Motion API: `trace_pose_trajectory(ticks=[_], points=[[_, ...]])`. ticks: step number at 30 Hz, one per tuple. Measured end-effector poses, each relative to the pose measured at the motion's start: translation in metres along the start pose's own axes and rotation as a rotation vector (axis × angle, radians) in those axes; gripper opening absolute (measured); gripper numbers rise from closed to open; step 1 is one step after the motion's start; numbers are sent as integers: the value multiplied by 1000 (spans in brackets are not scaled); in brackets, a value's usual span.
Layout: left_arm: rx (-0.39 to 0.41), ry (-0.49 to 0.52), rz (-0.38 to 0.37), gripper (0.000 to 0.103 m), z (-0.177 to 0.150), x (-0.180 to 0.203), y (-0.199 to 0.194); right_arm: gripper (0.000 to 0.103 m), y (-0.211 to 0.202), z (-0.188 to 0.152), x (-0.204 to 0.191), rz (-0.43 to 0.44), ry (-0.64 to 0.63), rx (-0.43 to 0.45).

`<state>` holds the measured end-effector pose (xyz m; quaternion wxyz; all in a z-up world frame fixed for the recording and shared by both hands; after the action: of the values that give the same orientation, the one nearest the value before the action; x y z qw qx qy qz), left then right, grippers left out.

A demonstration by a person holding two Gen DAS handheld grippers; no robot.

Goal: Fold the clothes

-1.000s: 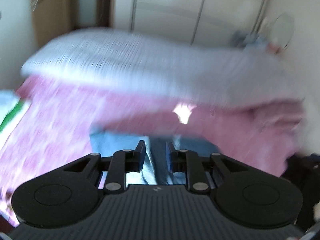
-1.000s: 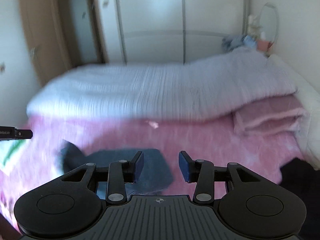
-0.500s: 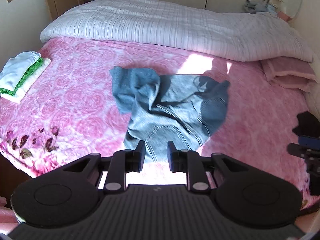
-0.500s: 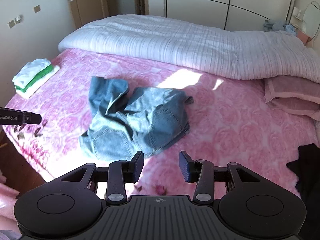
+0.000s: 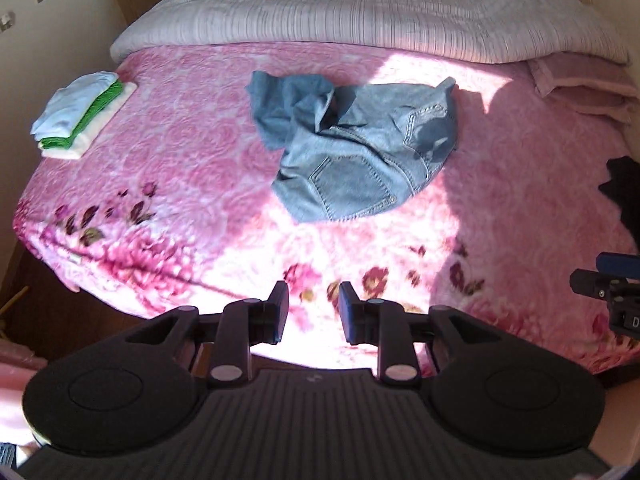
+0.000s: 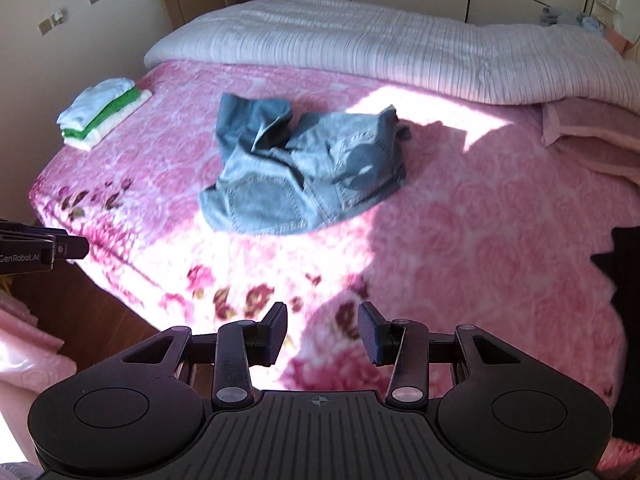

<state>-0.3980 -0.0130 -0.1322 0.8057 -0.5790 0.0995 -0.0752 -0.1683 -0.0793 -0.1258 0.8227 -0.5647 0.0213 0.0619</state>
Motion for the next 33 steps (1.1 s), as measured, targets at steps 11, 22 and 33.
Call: trace_pose_trajectory(ticks=[11, 22, 33], points=[[81, 7, 5, 26, -9, -1, -29, 43, -27, -13, -15, -25, -26, 73], [84, 39, -38, 27, 47, -26, 9, 44, -3, 20, 2, -54, 69, 62], [44, 163, -77, 30, 188, -100, 85, 44, 66, 105, 34, -78, 367, -14]])
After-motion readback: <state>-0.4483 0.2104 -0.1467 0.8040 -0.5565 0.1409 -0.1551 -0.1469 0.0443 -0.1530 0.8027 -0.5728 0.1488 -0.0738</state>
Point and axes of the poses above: each gripper's, at about its wrist camera, not at the fingertips, and y roughly the way its jaws point, x to its right, z to its top, the point moved 3 cm from there along y, roughly the way its jaws point, and after that the axes turned 11 degrees about -x, right-handed, at the moved point
